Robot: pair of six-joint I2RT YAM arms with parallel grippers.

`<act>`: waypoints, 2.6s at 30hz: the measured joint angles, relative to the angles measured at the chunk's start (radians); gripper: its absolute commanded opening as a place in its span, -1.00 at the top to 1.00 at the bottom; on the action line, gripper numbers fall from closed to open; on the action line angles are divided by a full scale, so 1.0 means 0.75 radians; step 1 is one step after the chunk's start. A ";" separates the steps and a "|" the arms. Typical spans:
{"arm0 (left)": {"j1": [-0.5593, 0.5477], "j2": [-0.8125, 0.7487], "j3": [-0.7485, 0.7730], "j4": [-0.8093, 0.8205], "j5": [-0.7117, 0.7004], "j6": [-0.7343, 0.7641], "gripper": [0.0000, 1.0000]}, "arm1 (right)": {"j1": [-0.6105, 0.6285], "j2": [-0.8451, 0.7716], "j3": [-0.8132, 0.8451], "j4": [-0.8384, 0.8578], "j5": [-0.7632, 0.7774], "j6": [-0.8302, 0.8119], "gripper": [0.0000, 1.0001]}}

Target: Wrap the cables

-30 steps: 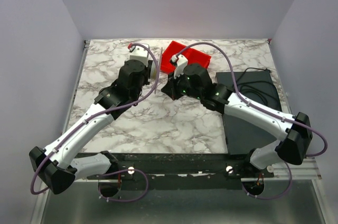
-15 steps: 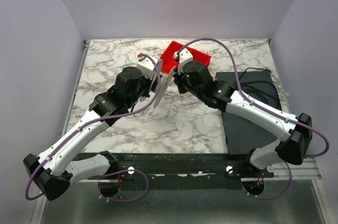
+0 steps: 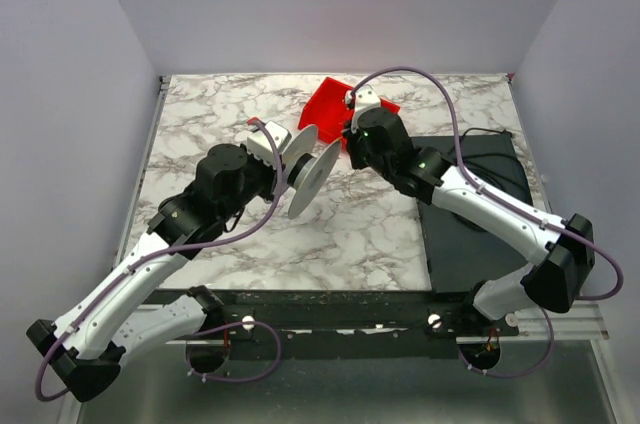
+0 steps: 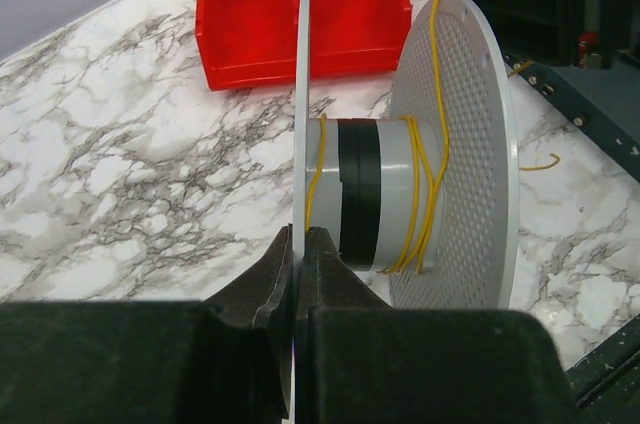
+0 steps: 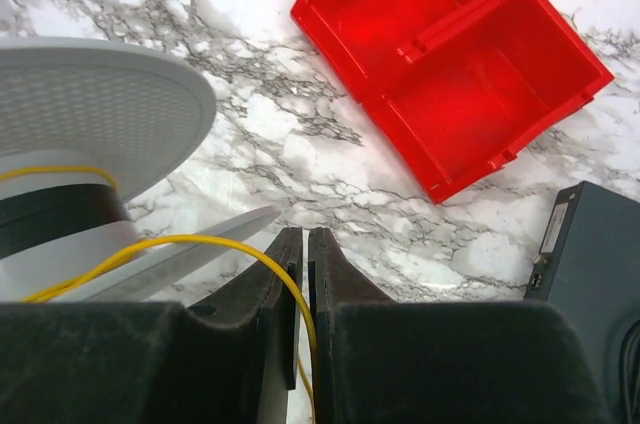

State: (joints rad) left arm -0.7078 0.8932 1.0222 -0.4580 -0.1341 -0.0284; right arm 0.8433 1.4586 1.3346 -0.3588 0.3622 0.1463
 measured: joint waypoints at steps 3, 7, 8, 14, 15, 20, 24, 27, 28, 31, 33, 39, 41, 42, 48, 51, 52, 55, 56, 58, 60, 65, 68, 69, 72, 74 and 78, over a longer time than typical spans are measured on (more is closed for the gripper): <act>0.006 -0.025 0.001 -0.001 0.027 -0.017 1.00 | -0.039 -0.001 -0.038 0.013 -0.046 0.013 0.66; 0.021 -0.032 0.028 -0.010 0.064 -0.068 1.00 | -0.094 -0.001 -0.099 0.061 -0.142 0.032 0.59; 0.026 -0.032 0.040 -0.016 0.070 -0.080 1.00 | -0.108 -0.001 -0.115 0.077 -0.170 0.039 0.57; 0.058 -0.032 0.127 -0.060 0.092 -0.154 1.00 | -0.177 -0.001 -0.206 0.191 -0.353 0.071 0.51; 0.064 -0.031 0.148 -0.069 0.096 -0.167 1.00 | -0.184 -0.001 -0.220 0.214 -0.384 0.077 0.51; 0.075 -0.024 0.222 -0.077 0.110 -0.227 1.00 | -0.196 0.001 -0.272 0.332 -0.527 0.117 0.51; 0.079 -0.008 0.270 -0.081 0.106 -0.279 1.00 | -0.198 0.019 -0.310 0.438 -0.639 0.159 0.51; 0.085 0.011 0.304 -0.086 0.079 -0.324 1.00 | -0.204 0.047 -0.342 0.513 -0.717 0.202 0.51; 0.085 0.017 0.312 -0.087 0.066 -0.339 1.00 | -0.204 0.056 -0.355 0.536 -0.742 0.216 0.51; 0.086 0.035 0.336 -0.086 0.017 -0.401 1.00 | -0.203 0.075 -0.399 0.613 -0.810 0.269 0.52; 0.086 0.045 0.347 -0.087 -0.013 -0.446 1.00 | -0.203 0.087 -0.429 0.668 -0.853 0.309 0.52; 0.086 0.084 0.374 -0.087 -0.116 -0.567 1.00 | -0.203 0.105 -0.499 0.799 -0.923 0.415 0.52; 0.086 0.108 0.393 -0.091 -0.160 -0.592 1.00 | -0.203 0.105 -0.514 0.821 -0.926 0.436 0.52; 0.086 0.122 0.404 -0.092 -0.180 -0.603 1.00 | -0.201 0.105 -0.522 0.835 -0.926 0.446 0.52; 0.086 0.174 0.435 -0.092 -0.290 -0.661 1.00 | -0.194 0.102 -0.550 0.861 -0.915 0.479 0.61; 0.086 0.196 0.437 -0.092 -0.331 -0.685 1.00 | -0.173 0.100 -0.550 0.862 -0.880 0.486 0.70; 0.086 0.204 0.437 -0.092 -0.343 -0.694 1.00 | -0.163 0.100 -0.549 0.862 -0.865 0.488 0.72; 0.086 0.235 0.437 -0.092 -0.379 -0.715 1.00 | -0.137 0.100 -0.542 0.842 -0.818 0.486 0.77; 0.086 0.246 0.437 -0.092 -0.395 -0.724 1.00 | -0.127 0.101 -0.533 0.823 -0.801 0.482 0.77; 0.086 0.266 0.437 -0.092 -0.426 -0.741 1.00 | -0.107 0.107 -0.505 0.788 -0.762 0.473 0.77; 0.086 0.289 0.437 -0.092 -0.457 -0.758 1.00 | -0.078 0.117 -0.473 0.761 -0.716 0.460 0.78; 0.085 0.386 0.443 -0.092 -0.537 -0.801 1.00 | -0.013 0.150 -0.426 0.715 -0.652 0.435 0.79; 0.080 0.451 0.443 -0.092 -0.564 -0.813 1.00 | 0.007 0.173 -0.411 0.693 -0.631 0.428 0.80; 0.074 0.472 0.442 -0.092 -0.573 -0.814 1.00 | 0.009 0.181 -0.406 0.687 -0.626 0.425 0.80; 0.048 0.522 0.442 -0.093 -0.595 -0.811 1.00 | 0.009 0.193 -0.397 0.663 -0.607 0.414 0.81; 0.026 0.552 0.442 -0.093 -0.630 -0.791 1.00 | 0.009 0.196 -0.389 0.644 -0.600 0.406 0.81; -0.014 0.590 0.442 -0.092 -0.688 -0.742 1.00 | 0.008 0.201 -0.378 0.619 -0.588 0.391 0.81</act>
State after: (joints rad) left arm -0.7181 1.3354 1.3537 -0.5266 -0.6498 -0.5850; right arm 0.8494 1.6096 1.0512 0.1055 -0.0788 0.4397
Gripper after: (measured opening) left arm 0.032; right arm 0.099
